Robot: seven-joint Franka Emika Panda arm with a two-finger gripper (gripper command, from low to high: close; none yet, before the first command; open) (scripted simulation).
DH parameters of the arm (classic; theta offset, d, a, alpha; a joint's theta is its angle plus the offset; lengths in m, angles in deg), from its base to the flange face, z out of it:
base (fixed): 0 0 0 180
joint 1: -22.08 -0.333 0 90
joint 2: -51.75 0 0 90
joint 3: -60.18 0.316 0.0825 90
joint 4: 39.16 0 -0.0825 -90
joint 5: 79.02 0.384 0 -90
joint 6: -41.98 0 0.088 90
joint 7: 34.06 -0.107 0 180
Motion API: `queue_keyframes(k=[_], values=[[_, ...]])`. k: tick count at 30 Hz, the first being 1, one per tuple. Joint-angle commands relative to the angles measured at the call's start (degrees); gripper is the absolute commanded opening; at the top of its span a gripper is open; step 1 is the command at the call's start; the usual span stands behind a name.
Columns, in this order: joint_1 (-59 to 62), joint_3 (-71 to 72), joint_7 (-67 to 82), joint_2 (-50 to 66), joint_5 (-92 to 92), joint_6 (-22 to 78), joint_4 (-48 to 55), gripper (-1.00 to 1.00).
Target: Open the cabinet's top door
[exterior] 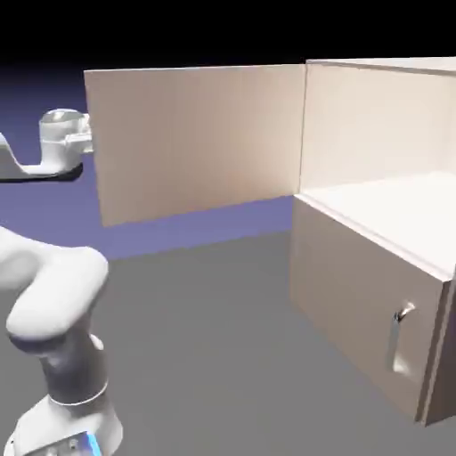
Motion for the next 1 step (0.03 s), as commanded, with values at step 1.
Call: queue_keyframes(k=[1], values=[[1.84, 0.83, 0.55, -0.45, 0.25, 1.15, 2.07, -1.0]])
